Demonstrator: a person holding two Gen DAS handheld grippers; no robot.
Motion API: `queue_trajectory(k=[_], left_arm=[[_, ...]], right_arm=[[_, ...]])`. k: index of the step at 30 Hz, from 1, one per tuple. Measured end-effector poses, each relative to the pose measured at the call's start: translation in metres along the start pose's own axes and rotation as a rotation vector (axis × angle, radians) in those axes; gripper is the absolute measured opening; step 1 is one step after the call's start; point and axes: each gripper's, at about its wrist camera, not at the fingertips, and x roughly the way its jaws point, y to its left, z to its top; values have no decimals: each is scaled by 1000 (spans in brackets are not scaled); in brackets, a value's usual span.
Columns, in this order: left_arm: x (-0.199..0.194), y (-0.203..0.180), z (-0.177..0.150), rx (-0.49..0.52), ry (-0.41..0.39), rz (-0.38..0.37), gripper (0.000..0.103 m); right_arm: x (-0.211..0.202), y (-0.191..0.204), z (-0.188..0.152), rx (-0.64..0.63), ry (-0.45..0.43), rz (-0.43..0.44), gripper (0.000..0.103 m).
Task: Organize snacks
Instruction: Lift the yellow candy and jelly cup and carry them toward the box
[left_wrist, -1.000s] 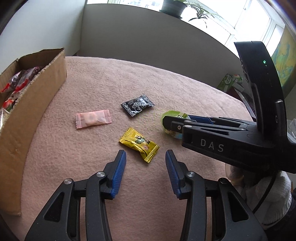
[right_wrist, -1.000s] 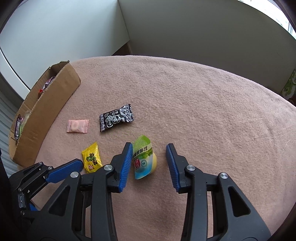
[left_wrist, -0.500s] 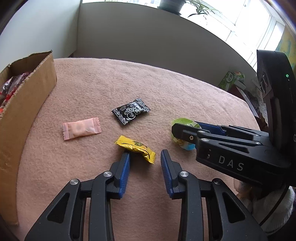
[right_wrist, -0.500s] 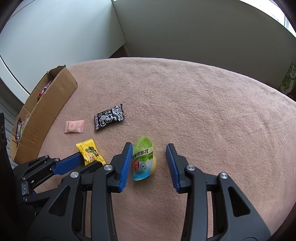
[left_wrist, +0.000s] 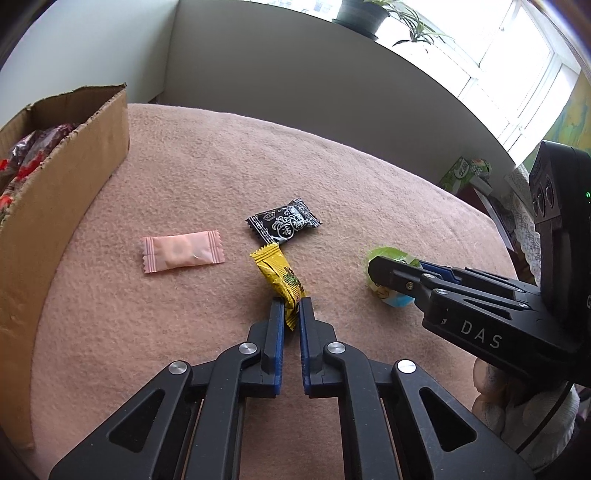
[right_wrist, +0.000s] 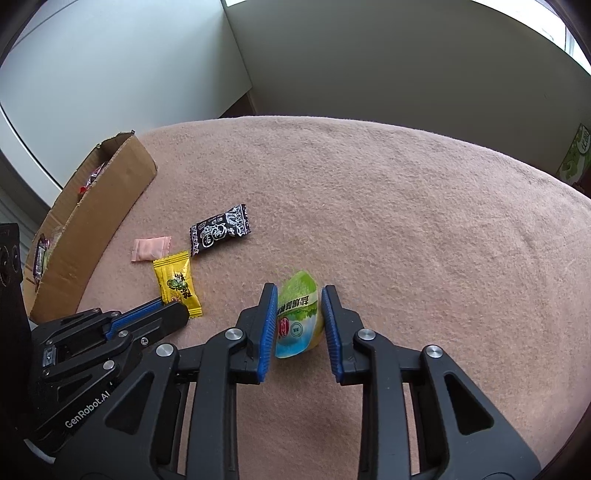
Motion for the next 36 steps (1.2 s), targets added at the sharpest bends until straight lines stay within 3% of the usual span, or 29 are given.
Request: queue_trajectory(k=[18,36], left_arm=[[-66,53,-13,-52,-59,-38,5],[-149,94,-6,-63,-232,65,5]], right_arm=[[-40,6,-6,10,-82,39,25],[-57,93,16,-73,-147,142,25]])
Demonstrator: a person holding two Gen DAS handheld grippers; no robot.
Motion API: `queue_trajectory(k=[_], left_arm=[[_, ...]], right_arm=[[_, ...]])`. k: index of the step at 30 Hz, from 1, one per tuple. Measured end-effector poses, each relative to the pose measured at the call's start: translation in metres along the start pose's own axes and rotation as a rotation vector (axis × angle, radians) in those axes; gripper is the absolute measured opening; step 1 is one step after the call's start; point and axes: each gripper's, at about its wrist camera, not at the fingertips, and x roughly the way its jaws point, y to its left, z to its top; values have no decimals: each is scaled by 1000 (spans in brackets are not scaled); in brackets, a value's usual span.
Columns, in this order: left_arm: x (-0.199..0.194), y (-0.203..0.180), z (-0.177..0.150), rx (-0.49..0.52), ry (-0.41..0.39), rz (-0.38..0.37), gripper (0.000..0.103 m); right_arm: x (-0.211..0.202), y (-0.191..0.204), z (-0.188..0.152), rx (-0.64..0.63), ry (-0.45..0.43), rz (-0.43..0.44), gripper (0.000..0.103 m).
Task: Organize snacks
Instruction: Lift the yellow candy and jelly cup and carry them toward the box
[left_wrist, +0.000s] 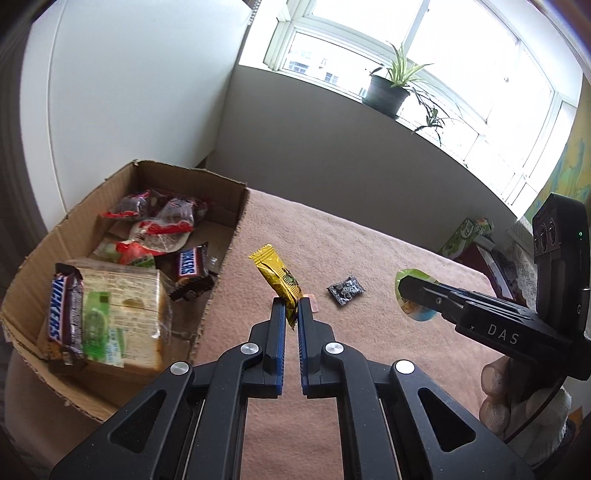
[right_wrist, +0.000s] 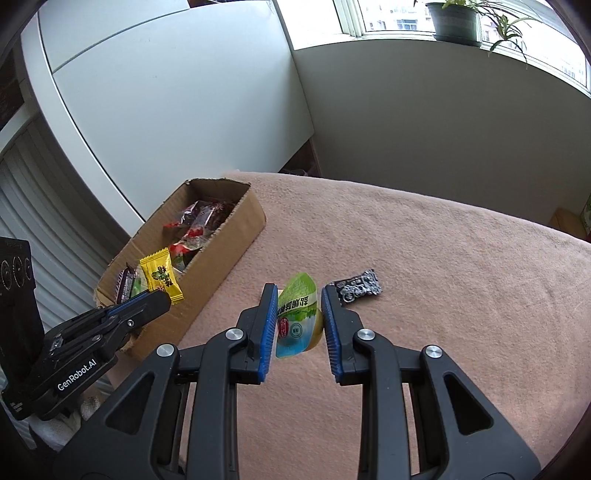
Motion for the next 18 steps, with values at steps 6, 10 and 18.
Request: queue_trajectory(k=[6,10,18], left_arm=[[-6,16,7,-32,-26,18,5],[-11,33,11,-53,-42,35,5],[-15,61,27,-69,-67,83,5]], right_arm=[[19,34,14,-36,12,30,25],[35,51,25,-47,28,62,25],[65,82,54,-70,50,123,25]])
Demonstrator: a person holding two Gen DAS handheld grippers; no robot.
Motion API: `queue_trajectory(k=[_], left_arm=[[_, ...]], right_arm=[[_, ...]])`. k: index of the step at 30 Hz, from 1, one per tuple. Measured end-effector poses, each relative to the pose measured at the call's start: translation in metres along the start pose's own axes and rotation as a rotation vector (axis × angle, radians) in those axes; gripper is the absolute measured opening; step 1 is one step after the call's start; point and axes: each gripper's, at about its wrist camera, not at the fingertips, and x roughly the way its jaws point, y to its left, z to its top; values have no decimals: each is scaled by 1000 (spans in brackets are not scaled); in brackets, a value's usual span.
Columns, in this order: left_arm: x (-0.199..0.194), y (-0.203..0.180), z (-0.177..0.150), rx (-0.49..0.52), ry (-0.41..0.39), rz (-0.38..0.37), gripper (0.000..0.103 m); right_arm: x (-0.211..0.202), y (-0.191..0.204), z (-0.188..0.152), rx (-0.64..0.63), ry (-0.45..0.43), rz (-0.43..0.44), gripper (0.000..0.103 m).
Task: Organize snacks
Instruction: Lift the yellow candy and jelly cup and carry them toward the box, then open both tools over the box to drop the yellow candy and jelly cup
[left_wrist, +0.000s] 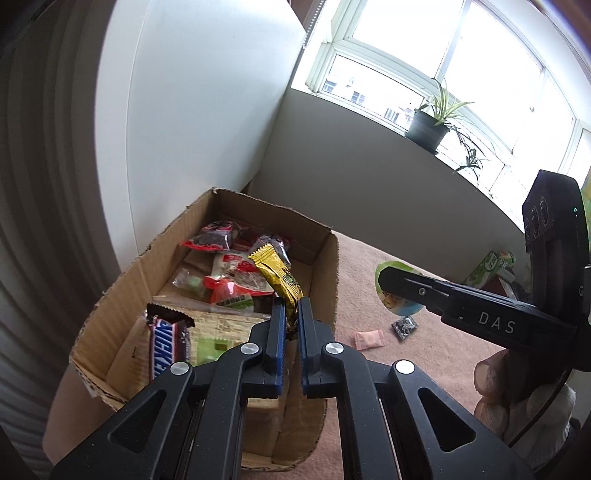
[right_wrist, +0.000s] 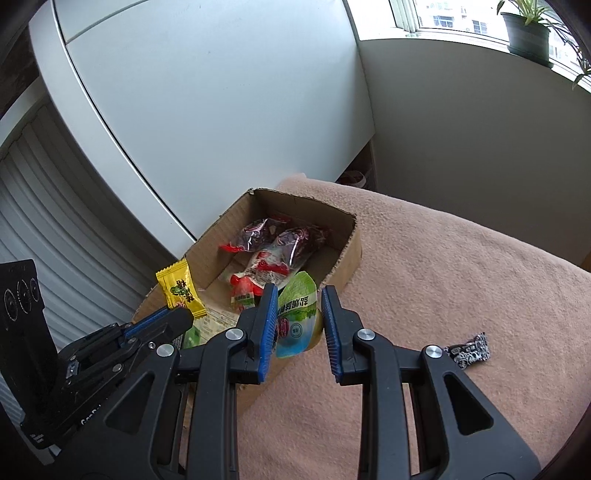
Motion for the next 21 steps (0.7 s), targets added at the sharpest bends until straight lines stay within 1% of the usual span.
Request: queue_trajectory(k=[5,16,18,19,20,21], left_arm=[[5,10,9,-4,-2,21,5],[14,29,19,-30,-2,39,5],[14,31,20,-31,-4,43,6],[14,31,20,-31,-4,45,6],[14,31,21,-31,-4,46,7],[14,32,21,-31,-6,48,11]], right_arm=[[19,5,15,7,17,22,25],[45,14,30,-10,31,16,25],[47,15,31,-15,34,10,28],[47,15,32,-19,34,6,40],[46,16,31,-21,26,0,59],[43,16,31,-22,11,-6,66]])
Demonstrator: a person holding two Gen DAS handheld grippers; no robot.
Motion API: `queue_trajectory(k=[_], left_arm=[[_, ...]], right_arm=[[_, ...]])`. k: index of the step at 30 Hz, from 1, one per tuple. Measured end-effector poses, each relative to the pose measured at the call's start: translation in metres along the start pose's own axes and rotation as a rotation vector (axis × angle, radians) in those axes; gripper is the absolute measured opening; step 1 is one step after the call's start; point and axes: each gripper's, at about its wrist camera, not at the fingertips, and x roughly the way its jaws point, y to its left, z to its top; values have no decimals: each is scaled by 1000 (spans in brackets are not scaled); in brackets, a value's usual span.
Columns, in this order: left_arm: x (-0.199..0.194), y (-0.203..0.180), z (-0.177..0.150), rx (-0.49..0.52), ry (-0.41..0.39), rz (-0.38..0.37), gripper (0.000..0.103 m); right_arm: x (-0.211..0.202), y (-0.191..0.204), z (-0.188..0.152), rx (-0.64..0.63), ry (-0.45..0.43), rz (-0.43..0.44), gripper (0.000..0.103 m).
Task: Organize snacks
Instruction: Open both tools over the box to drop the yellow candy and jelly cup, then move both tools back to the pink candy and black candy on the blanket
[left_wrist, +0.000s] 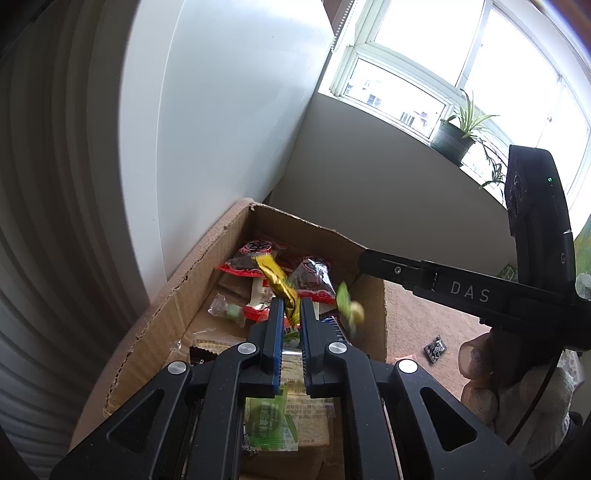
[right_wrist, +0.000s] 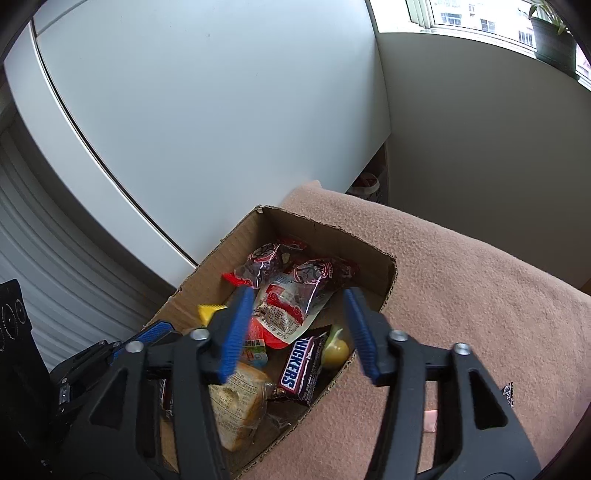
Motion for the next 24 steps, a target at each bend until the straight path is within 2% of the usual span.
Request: queue_trajectory(k=[1,9,13,19,24], left_arm=[[-1,0,0,0,-4,2,17],[-2,-2,-2,-5,1,3,25],[-8,-7,-6,-1,1,-4,25],[-20,-23,-13,23,0,-30,25],[-27,-41,-22,45,5,-57,26]], right_arm=[[-3,0,0,-3,-13,-3,72],[-23,-4,-3,-17,-31,-22,74],[-39,-11,-8,-2,-50,-31,80],[-65,-22,-22,-4,-58,-72,80],[-89,-48,-37,26,-64,-112,80]])
